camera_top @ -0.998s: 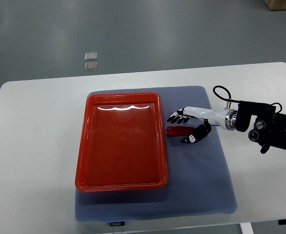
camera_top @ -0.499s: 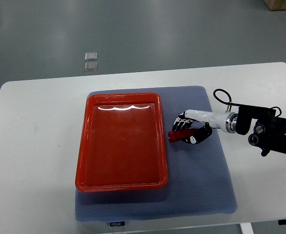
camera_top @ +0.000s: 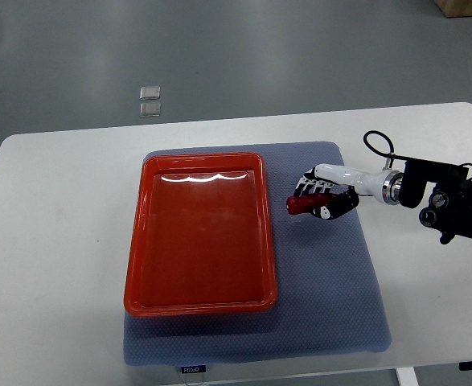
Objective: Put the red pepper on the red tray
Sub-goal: 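Carry the held pepper with the right hand over the red tray, then open the right hand to release the pepper inside the tray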
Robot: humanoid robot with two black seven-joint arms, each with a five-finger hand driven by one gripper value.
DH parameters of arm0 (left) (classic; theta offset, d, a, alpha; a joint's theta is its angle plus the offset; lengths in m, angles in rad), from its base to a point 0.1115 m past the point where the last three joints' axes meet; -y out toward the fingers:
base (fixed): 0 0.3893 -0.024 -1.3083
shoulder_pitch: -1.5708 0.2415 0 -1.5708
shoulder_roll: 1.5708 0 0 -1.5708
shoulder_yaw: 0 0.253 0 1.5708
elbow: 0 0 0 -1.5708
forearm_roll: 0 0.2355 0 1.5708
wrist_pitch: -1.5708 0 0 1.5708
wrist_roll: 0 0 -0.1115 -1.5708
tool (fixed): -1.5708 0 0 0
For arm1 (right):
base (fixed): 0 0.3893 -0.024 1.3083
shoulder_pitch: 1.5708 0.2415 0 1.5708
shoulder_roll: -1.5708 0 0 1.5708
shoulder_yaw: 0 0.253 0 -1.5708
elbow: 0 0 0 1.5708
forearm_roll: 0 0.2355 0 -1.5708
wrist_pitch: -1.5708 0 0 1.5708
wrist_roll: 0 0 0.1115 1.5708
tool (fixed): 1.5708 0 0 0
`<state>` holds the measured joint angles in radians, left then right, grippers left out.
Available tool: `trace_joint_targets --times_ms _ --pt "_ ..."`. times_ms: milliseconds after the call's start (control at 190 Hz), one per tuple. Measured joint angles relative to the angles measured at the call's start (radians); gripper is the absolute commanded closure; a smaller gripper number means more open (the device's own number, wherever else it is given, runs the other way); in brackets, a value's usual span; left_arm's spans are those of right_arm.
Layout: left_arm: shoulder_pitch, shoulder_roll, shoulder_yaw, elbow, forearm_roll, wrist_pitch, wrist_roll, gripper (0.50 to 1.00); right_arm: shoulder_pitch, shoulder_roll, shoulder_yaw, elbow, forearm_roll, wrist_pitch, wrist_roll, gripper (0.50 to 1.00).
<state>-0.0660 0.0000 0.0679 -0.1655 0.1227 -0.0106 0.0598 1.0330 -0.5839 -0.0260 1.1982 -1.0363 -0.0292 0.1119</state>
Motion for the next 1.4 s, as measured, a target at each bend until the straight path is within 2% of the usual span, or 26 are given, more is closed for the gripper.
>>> trace_joint_targets --times_ms 231,384,646,956,1313,1398 --pt "0.0 0.0 0.0 0.0 0.0 0.0 0.0 0.5 0.122 -0.001 0.0 0.006 0.012 0.015 0.0 1.0" --pt "0.0 0.0 0.0 0.0 0.0 0.0 0.0 0.5 0.182 0.058 -0.012 -0.003 0.04 0.021 0.0 1.0" --pt "0.0 0.0 0.0 0.0 0.0 0.0 0.0 0.5 0.252 0.297 -0.112 -0.114 0.089 0.001 0.0 1.0" --pt "0.0 0.0 0.001 0.001 0.0 0.0 0.0 0.5 0.204 0.558 -0.136 -0.279 0.087 -0.013 0.002 1.0" --pt "0.0 0.0 -0.002 0.0 0.0 0.0 0.0 0.5 0.115 0.584 -0.172 -0.343 0.078 -0.065 0.009 1.0" --pt "0.0 0.0 -0.002 0.001 0.0 0.0 0.0 0.5 0.108 0.584 -0.172 -0.344 0.078 -0.068 0.017 0.953"
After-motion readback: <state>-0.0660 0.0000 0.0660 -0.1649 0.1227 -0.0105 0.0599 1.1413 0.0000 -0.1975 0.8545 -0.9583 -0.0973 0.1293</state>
